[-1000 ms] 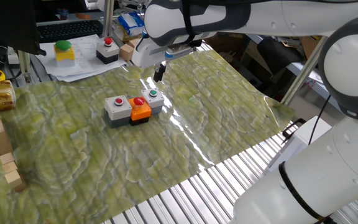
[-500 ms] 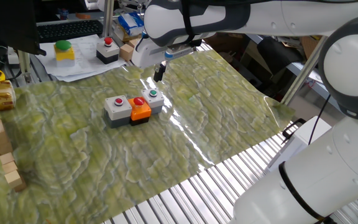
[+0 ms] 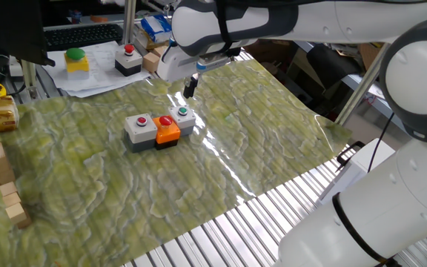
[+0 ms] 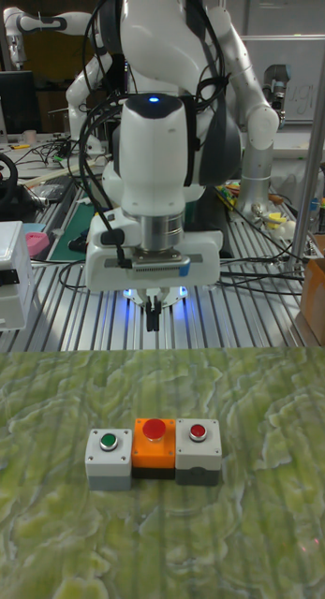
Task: Press three buttons from left to right in sequence
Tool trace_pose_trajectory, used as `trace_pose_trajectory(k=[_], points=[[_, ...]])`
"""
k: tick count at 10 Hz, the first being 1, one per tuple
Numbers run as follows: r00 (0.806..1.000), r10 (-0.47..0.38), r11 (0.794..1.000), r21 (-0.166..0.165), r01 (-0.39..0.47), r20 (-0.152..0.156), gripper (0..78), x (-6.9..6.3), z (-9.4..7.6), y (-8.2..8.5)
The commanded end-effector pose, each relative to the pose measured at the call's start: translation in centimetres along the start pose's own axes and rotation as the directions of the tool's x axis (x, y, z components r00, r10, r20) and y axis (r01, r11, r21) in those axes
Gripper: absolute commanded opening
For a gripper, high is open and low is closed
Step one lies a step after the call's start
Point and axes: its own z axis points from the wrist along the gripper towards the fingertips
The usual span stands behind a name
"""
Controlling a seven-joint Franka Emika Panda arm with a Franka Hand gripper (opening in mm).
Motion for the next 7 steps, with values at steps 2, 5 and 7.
trace_pose_trajectory(k=[2,5,7], points=[[0.996,0.092,0.996,-0.001,-0.092,-0.001,0.0,-0.16,-0.30,-0.02],[0.990,0.134,0.991,0.010,-0.133,-0.045,0.0,-0.16,-0.30,-0.02],[0.989,0.141,0.990,0.013,-0.141,-0.047,0.0,-0.16,-0.30,-0.02]])
